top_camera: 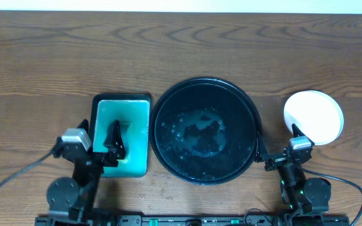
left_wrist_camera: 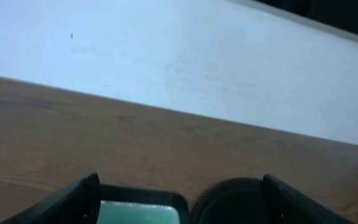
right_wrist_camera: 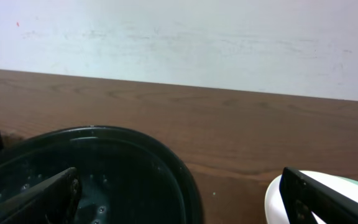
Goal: Clean dirty plates on tray and stack at the side
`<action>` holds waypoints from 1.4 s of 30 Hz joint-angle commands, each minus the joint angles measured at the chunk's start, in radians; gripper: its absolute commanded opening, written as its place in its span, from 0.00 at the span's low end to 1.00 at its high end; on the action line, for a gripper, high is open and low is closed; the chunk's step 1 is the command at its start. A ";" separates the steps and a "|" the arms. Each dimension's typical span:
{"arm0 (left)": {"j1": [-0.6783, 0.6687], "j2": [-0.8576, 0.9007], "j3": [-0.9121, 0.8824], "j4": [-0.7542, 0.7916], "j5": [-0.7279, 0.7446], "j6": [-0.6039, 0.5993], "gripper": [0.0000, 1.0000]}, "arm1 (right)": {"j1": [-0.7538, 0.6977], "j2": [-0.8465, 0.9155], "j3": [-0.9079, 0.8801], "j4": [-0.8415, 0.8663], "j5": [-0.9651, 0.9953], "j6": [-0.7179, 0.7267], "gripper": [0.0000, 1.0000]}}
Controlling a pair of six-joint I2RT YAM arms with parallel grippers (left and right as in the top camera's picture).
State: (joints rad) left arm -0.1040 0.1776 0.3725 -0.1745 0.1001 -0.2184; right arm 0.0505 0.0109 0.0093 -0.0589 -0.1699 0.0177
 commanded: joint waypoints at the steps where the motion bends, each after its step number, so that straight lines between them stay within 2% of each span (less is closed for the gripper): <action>1: 0.025 -0.177 -0.157 0.079 0.023 0.042 0.82 | -0.006 -0.006 -0.004 -0.001 0.005 0.011 0.99; 10: 0.027 -0.177 -0.360 0.192 0.020 0.042 0.82 | -0.006 -0.006 -0.004 0.000 0.005 0.011 0.99; 11: 0.026 -0.177 -0.369 0.168 0.019 0.039 0.82 | -0.006 -0.006 -0.004 0.000 0.005 0.011 0.99; 13: 0.027 -0.177 -0.369 0.116 0.020 0.039 0.82 | -0.006 -0.006 -0.004 0.000 0.005 0.011 0.99; 42: 0.027 -0.173 -0.369 0.116 0.020 0.039 0.82 | -0.006 -0.006 -0.004 0.000 0.005 0.011 0.99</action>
State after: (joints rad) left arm -0.0799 0.0105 0.0208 -0.0261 0.1043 -0.2008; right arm 0.0505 0.0109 0.0082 -0.0570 -0.1665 0.0177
